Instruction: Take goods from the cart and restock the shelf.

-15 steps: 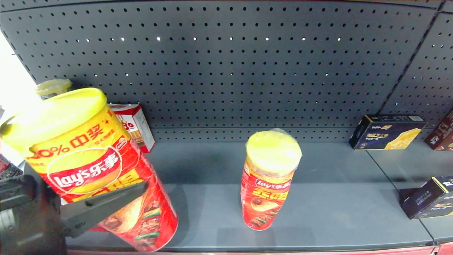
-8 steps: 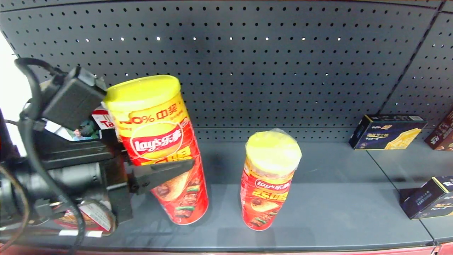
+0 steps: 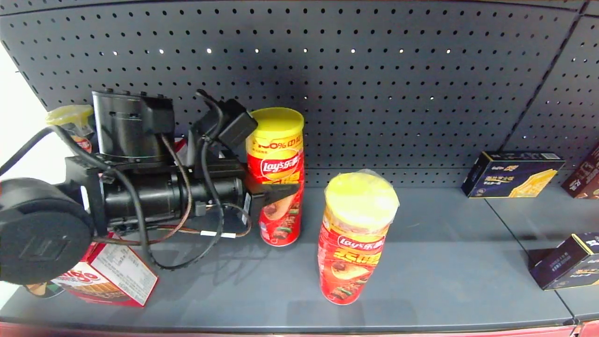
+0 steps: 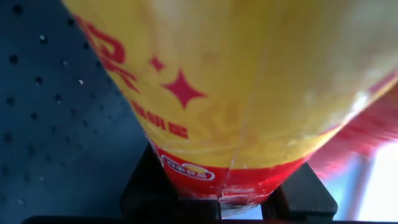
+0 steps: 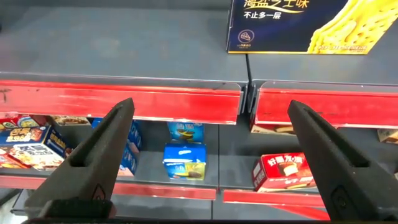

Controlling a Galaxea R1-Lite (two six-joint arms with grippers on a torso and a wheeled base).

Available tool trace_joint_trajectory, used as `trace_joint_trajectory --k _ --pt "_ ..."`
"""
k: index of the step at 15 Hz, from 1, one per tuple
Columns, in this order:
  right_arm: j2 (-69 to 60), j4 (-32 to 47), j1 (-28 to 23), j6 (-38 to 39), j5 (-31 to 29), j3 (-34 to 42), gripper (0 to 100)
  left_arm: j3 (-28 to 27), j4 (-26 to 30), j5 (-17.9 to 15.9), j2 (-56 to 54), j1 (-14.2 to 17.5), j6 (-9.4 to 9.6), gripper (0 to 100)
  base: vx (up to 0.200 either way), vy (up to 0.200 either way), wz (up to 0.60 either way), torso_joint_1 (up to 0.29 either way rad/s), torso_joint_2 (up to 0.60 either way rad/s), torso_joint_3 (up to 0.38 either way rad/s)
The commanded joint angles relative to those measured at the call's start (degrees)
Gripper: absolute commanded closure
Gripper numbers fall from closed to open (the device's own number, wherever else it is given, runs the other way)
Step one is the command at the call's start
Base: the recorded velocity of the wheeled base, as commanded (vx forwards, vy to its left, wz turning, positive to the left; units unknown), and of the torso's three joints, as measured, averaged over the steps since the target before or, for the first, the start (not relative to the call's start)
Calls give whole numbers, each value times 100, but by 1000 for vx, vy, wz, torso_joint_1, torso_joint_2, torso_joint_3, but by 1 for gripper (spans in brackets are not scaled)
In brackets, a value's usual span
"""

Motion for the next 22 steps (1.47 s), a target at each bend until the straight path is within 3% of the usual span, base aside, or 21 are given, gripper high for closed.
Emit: trace_joint_trajectory --k 1,4,8,14,22 --pt "26 -1 4 -2 1 0 0 -434 -196 -25 781 62 166 100 0 0 0 0 0 0" --pt "26 -1 4 -2 1 0 0 -988 -442 -25 1264 27 175 100 0 0 0 0 0 0" --pt "26 -1 4 -2 1 0 0 -1313 -486 -25 1511 -26 157 100 0 0 0 0 0 0" --pt "26 -1 4 -2 1 0 0 -1278 -934 -34 1783 -184 122 100 0 0 0 0 0 0" --pt "26 -1 4 -2 1 0 0 -1182 -978 -8 1845 -175 166 100 0 0 0 0 0 0"
